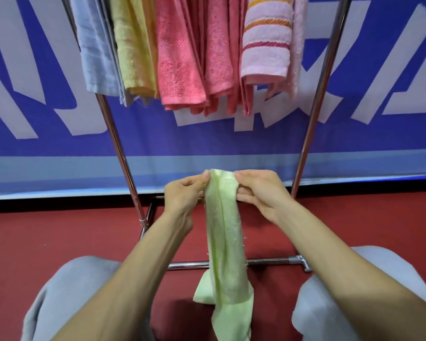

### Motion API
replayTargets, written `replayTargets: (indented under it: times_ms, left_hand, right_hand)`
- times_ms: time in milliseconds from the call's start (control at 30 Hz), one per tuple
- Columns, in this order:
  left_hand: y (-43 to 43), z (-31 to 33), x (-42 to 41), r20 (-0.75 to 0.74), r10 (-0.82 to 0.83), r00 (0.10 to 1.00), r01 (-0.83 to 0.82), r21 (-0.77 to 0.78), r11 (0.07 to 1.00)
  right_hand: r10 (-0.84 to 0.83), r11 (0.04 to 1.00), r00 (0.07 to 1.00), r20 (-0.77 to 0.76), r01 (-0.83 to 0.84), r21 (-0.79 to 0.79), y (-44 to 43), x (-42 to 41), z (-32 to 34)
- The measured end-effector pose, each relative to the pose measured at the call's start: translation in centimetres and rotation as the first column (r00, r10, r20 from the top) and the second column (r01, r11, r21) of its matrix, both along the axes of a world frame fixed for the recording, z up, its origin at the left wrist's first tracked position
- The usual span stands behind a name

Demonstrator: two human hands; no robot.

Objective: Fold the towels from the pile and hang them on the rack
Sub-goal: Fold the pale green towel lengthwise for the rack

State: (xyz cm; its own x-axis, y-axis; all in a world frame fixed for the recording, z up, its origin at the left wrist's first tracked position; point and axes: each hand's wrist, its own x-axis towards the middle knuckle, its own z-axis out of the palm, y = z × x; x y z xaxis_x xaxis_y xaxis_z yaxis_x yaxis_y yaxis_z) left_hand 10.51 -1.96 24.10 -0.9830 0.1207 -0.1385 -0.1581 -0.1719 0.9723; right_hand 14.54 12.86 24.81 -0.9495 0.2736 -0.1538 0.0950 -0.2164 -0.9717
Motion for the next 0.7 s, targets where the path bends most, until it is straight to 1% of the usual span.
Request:
replayTargets:
  times_ms: [133,200,300,433,567,633,700]
  left_hand:
    - [0.9,-0.4,0.6,-0.049,0.046,0.998,-0.047,-0.011,0.999]
    - [1.2,-0.4,0.9,-0.077,0.063,0.995,-0.066,-0.035,0.997]
    - [1.4,-0.3,1.1,-0.137,0.043,0.990,-0.055,-0.085,0.995]
    - [1.9,-0.2,1.9,-0.224,-0.053,0.973,0.022,-0.138,0.990]
    - [1.6,0.1,2.3,-0.210,-0.203,0.956,0.184,-0.108,0.977]
    - [1.5,0.3,2.4,-0.235,-0.222,0.946,0.202,-0.110,0.973]
    - [1.6,0.4,2.7,-0.261,-0.202,0.944,0.179,-0.112,0.977]
  right_hand:
    - [0.026,0.992,1.000,0.006,-0.026,0.120,-1.1,0.6,-0.2]
    - [0.010,0.992,1.000,0.002,-0.010,0.125,-1.1,0.7,-0.3]
    - [-0.028,0.992,1.000,-0.014,0.029,0.121,-1.0,0.9,-0.3]
    - [-0.068,0.991,0.997,-0.039,0.072,0.109,-0.8,1.3,-0.2]
    - [-0.055,0.995,0.997,-0.062,0.060,0.074,-0.5,1.7,0.1]
    - [-0.040,0.997,0.996,-0.082,0.046,0.068,-0.3,1.9,0.3]
    - [-0.028,0.996,0.995,-0.093,0.035,0.077,-0.1,2.0,0.5]
